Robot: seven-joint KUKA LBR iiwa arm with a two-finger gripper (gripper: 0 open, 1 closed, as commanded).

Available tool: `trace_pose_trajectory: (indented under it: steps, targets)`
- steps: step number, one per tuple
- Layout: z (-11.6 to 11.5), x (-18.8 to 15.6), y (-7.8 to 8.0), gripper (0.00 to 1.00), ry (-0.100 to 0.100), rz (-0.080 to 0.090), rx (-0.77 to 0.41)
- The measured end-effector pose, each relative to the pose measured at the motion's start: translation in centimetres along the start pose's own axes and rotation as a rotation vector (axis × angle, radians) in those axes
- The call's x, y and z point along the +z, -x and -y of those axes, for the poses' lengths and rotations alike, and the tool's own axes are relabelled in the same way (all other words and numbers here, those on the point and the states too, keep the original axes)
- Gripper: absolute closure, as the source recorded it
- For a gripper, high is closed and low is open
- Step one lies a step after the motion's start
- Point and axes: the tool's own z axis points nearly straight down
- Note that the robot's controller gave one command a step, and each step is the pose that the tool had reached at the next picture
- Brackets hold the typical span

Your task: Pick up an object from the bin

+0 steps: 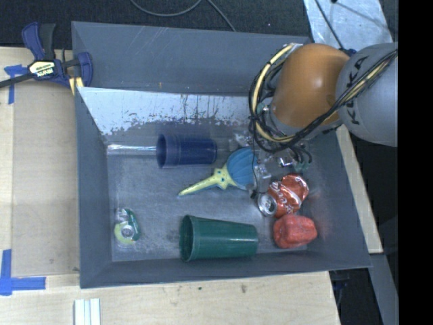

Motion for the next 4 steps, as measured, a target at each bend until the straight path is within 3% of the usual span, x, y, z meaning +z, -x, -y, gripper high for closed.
trace_pose_trajectory:
  steps: [1,2,3,4]
  targets:
    - [0.3,0.7,1.3,0.0,-0.001,0.006,0.046]
    - [0.2,3.2,1.6,1.0,0.0,0.002,-0.167]
    - [0.3,3.1,1.6,0.0,0.0,0.002,-0.165]
    - [0.3,3.1,1.6,1.0,0.0,0.002,-0.165]
